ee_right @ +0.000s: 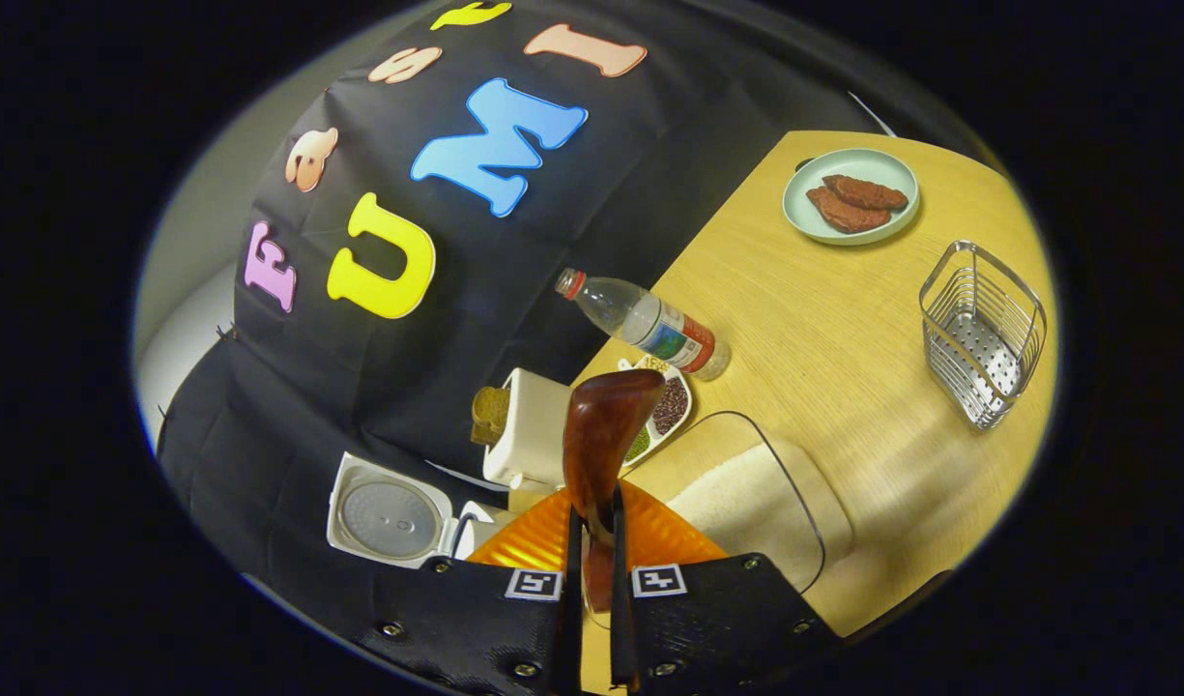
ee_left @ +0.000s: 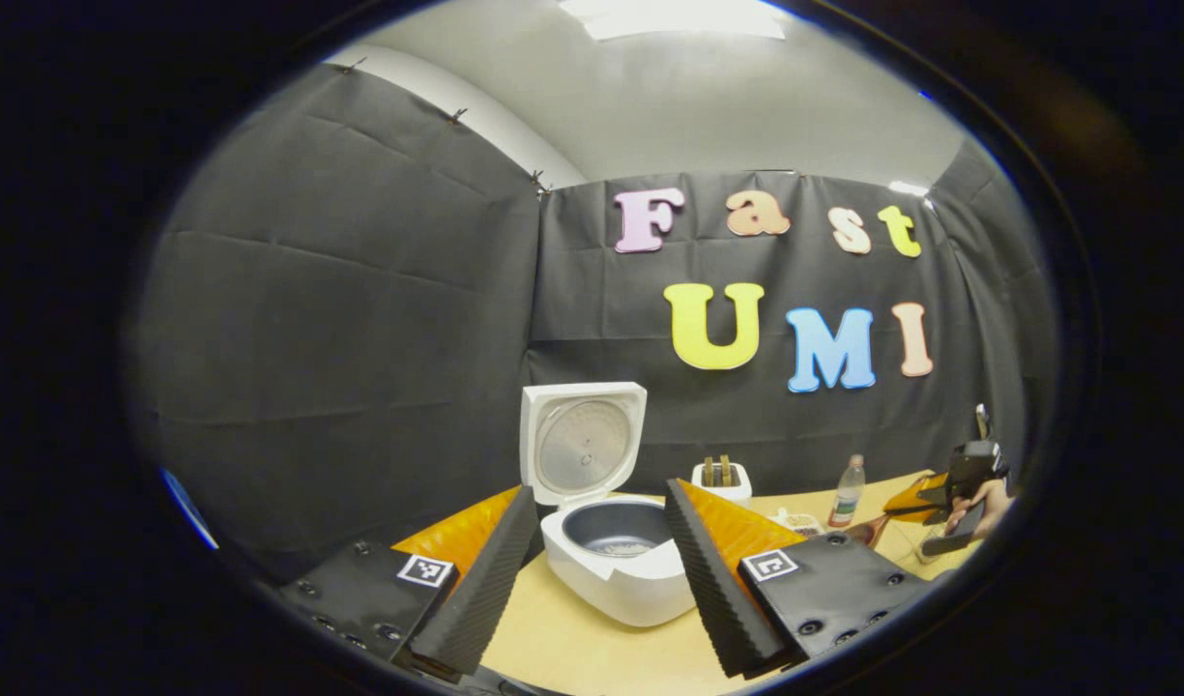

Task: Close the left gripper, press the button to open the rice cooker; take a wooden spoon from the chopstick holder with the right hand, scoop a spoonful of rice and pour it into the rice cooker, then put the wooden spoon back into the chopstick holder.

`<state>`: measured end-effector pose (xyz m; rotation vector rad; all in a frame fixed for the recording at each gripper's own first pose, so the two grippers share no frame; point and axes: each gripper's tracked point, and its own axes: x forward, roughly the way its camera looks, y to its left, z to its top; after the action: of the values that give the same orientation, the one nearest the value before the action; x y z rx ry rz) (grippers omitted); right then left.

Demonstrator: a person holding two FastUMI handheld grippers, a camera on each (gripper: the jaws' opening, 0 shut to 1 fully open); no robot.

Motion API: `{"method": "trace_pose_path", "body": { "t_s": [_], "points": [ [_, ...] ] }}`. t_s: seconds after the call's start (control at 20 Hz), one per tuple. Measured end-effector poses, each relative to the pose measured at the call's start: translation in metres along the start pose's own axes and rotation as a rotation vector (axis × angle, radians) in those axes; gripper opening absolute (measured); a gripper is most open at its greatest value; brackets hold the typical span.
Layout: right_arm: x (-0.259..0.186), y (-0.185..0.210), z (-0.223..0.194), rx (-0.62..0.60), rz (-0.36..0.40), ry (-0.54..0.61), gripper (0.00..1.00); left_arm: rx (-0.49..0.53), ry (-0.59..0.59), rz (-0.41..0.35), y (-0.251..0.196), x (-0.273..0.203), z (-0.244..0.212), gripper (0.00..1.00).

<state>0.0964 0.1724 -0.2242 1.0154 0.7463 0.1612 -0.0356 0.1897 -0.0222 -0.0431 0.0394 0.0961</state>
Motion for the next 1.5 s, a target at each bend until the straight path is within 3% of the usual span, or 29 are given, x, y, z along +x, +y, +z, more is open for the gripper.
{"method": "trace_pose_path", "body": {
  "t_s": [0.2, 0.65, 0.85, 0.9, 1.2, 1.25, 1.5],
  "points": [
    [-0.004, 0.029, -0.001, 0.067, 0.065, 0.002, 0.12, -0.005, -0.009, 0.005, 0.010, -0.005, 0.002, 0.93],
    [0.010, 0.107, -0.029, 0.035, 0.159, 0.037, 0.12, -0.028, 0.009, 0.049, 0.056, -0.017, -0.013, 0.93],
    [0.027, 0.140, -0.050, -0.011, 0.196, 0.057, 0.12, -0.041, 0.023, 0.100, 0.086, -0.024, -0.025, 0.93],
    [0.032, 0.149, -0.055, -0.013, 0.207, 0.062, 0.12, -0.043, 0.029, 0.115, 0.094, -0.026, -0.028, 0.89],
    [0.068, 0.192, -0.094, -0.058, 0.240, 0.102, 0.12, -0.054, 0.059, 0.207, 0.143, -0.046, -0.042, 0.93],
    [0.075, 0.198, -0.101, -0.071, 0.242, 0.106, 0.12, -0.054, 0.061, 0.223, 0.150, -0.050, -0.044, 0.89],
    [0.104, 0.228, -0.132, -0.145, 0.255, 0.122, 0.12, -0.051, 0.072, 0.306, 0.184, -0.073, -0.047, 0.93]
  ]
}}
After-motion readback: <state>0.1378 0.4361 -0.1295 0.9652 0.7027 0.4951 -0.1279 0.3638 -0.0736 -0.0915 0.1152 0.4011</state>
